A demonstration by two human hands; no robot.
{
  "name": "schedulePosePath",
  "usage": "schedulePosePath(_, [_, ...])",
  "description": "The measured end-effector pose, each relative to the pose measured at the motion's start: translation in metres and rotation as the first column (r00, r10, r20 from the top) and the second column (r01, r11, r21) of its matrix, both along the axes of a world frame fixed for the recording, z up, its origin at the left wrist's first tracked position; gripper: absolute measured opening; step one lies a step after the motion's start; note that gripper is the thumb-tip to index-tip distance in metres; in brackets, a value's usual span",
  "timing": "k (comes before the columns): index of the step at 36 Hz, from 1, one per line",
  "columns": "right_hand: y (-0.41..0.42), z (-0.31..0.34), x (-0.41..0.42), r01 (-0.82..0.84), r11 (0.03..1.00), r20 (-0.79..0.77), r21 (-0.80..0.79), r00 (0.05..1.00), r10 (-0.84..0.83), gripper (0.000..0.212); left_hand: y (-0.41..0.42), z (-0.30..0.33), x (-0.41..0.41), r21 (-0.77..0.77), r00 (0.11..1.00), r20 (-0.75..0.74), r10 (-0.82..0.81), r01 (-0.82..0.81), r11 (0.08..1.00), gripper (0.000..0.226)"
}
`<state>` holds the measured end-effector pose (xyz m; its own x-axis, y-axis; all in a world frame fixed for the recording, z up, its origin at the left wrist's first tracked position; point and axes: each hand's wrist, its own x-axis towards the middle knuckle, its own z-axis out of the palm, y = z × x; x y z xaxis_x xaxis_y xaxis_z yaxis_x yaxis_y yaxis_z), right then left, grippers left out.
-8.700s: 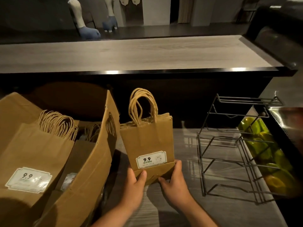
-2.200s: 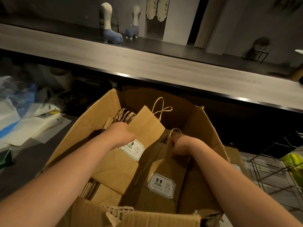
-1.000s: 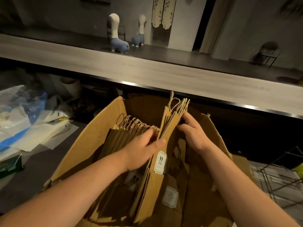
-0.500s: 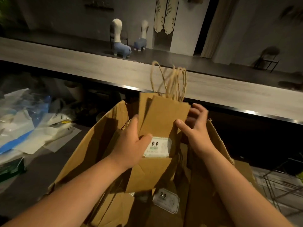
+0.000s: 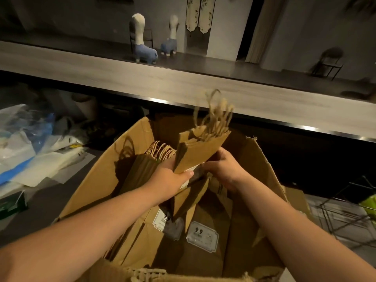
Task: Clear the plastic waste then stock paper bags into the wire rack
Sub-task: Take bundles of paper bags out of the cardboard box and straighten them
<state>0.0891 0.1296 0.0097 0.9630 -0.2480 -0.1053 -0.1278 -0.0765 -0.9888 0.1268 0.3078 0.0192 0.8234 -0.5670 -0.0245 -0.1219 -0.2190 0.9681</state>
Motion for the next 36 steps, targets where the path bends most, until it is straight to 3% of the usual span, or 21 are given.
schedulePosePath(4, [0.001, 0.004, 0.002, 0.067, 0.996, 0.049, 0.054, 0.996, -0.07, 0.034, 0.0, 0.004, 0.007, -0.032, 0.997, 0.046, 0.058, -0.057, 0.998, 0.023])
schedulePosePath(7, [0.006, -0.001, 0.005, 0.171, 0.964, -0.082, 0.203, 0.984, -0.158, 0.036, 0.009, 0.009, 0.024, -0.053, 0.981, 0.045, 0.19, -0.188, 0.981, 0.013])
schedulePosePath(9, [0.007, -0.014, 0.006, 0.161, 0.986, -0.284, 0.048, 0.948, -0.141, 0.056, 0.016, 0.014, 0.036, -0.054, 0.971, 0.056, 0.232, -0.229, 0.972, 0.023])
schedulePosePath(11, [0.01, -0.028, 0.004, 0.061, 0.986, -0.486, -0.152, 0.864, -0.128, 0.076, 0.023, 0.018, 0.044, -0.069, 0.96, 0.07, 0.272, -0.268, 0.961, 0.017])
schedulePosePath(14, [0.02, -0.045, 0.0, -0.055, 0.968, -0.628, -0.247, 0.77, -0.117, 0.087, 0.027, 0.02, 0.051, -0.055, 0.957, 0.04, 0.288, -0.286, 0.957, 0.019])
schedulePosePath(19, [0.027, -0.053, 0.005, 0.0, 0.961, -0.583, -0.278, 0.795, -0.168, 0.083, 0.028, 0.018, 0.052, 0.064, 0.971, 0.092, 0.223, -0.229, 0.971, 0.014])
schedulePosePath(26, [0.031, -0.055, 0.003, -0.028, 0.958, -0.59, -0.284, 0.793, -0.151, 0.077, 0.032, 0.02, 0.056, 0.088, 0.968, 0.12, 0.222, -0.233, 0.968, 0.01])
schedulePosePath(36, [0.035, -0.054, 0.003, -0.021, 0.912, -0.516, -0.409, 0.83, -0.213, 0.038, 0.034, 0.02, 0.057, 0.139, 0.988, 0.025, 0.154, -0.156, 0.978, 0.01])
